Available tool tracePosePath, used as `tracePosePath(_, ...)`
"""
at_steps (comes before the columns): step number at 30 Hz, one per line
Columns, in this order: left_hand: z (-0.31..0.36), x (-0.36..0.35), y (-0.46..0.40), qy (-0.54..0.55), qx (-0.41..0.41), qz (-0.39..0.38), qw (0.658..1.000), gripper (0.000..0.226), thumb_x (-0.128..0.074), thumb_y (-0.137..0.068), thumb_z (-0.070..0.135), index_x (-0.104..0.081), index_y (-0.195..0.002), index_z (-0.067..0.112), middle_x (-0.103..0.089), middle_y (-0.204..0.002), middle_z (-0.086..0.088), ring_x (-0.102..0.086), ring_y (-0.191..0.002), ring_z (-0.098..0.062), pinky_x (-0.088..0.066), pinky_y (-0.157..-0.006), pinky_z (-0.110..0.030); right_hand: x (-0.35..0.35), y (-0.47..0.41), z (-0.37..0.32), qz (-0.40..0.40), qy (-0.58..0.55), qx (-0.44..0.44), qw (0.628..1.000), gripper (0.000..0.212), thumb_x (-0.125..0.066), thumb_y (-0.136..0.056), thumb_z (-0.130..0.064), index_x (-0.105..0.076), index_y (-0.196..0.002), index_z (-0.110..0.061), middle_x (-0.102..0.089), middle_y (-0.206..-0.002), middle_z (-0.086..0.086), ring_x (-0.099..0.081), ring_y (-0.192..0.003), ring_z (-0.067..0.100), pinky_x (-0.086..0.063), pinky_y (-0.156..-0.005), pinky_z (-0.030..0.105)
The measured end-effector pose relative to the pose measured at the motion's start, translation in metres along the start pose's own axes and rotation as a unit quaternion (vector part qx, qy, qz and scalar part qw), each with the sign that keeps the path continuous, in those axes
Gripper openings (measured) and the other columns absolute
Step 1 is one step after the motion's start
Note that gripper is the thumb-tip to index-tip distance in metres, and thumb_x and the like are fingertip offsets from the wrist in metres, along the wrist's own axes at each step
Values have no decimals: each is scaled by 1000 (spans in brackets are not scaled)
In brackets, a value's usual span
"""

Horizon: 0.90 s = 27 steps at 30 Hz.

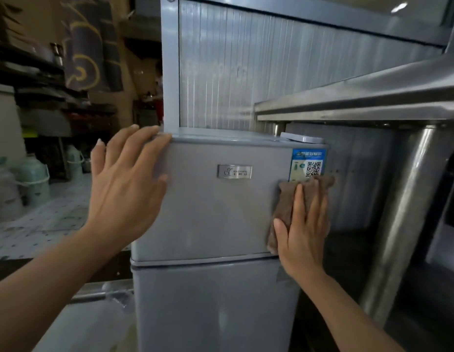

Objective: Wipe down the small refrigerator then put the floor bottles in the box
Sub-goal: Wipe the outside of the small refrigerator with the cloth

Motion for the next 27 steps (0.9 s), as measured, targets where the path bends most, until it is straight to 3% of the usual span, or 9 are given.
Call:
tracePosePath(2, -14, 5, 0, -13, 19, 2, 1000, 62, -47, -77, 24, -41, -138, 14, -40, -142, -9, -27, -134, -31, -20, -109, -54, 12, -34, -6, 36, -35, -4, 999, 71, -27, -92, -51, 8, -150, -27, 6, -157, 6, -3, -145, 35, -12, -114, 57)
tracePosePath(5, -21, 6, 1, 5, 2, 7, 1000, 64, -51, -76, 15, -40, -139, 8, -41, -140, -13, -30, -129, -33, -25, -107, -48, 30, -79, -17, 101, -59, -18, 993, 66, -29, -94, -47, -8, -151, -20, -6, -159, 12, -9, -145, 36, -14, -114, 55)
tracePosePath(8, -20, 1, 2, 45, 5, 29, 999, 67, -62, -74, -5, -42, -137, 3, -41, -138, -16, -28, -126, -33, -26, -108, -44, 29, -79, -28, 117, -58, -50, 990, 65, -24, -95, -46, -17, -151, -13, -11, -158, 16, -10, -145, 37, -14, -115, 56)
tracePosePath(10, -19, 0, 2, 63, 13, 44, 997, 66, -61, -73, -7, -42, -136, 3, -41, -137, -15, -27, -126, -31, -24, -107, -38, 26, -66, -44, 127, -58, -58, 989, 65, -25, -95, -46, -19, -150, -12, -13, -157, 18, -11, -144, 38, -14, -114, 58)
tracePosePath(17, -28, 10, -2, 98, 12, 38, 994, 63, -56, -74, -12, -47, -133, 8, -47, -135, -7, -29, -128, -20, -20, -102, -20, -2, -29, -182, 89, -27, 123, 988, 61, -35, -92, -42, -21, -150, -26, -12, -159, 2, -1, -146, 28, 3, -118, 45)
tracePosePath(21, -35, 18, -4, 116, 5, 30, 993, 61, -52, -76, -14, -48, -132, 10, -49, -134, -4, -30, -128, -14, -25, -100, -21, -4, -29, -166, 68, -1, 199, 978, 58, -34, -94, -41, -18, -149, -30, -16, -158, -1, -5, -147, 25, -2, -118, 46)
tracePosePath(24, -36, 19, -3, 125, -5, 25, 992, 62, -51, -77, -15, -46, -134, 11, -48, -136, -3, -30, -130, -14, -24, -102, -20, 2, -38, -114, 84, 27, 144, 986, 63, -36, -91, -44, -14, -149, -30, -11, -159, 0, -3, -147, 26, -4, -117, 51)
tracePosePath(27, -39, 17, 2, 125, -24, 11, 992, 67, -52, -79, -13, -41, -140, 12, -39, -145, -1, -23, -134, -5, -12, -106, -7, 7, -40, -81, 105, -15, 25, 994, 64, -33, -91, -44, -13, -149, -27, -6, -158, 1, -2, -146, 29, -4, -116, 55)
Point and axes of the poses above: each hand's wrist, its own y-axis away from the middle knuckle, its own x-axis out of the back of the hand, z = x × y, the point moved 4 cm from there along -y, towards the middle knuckle
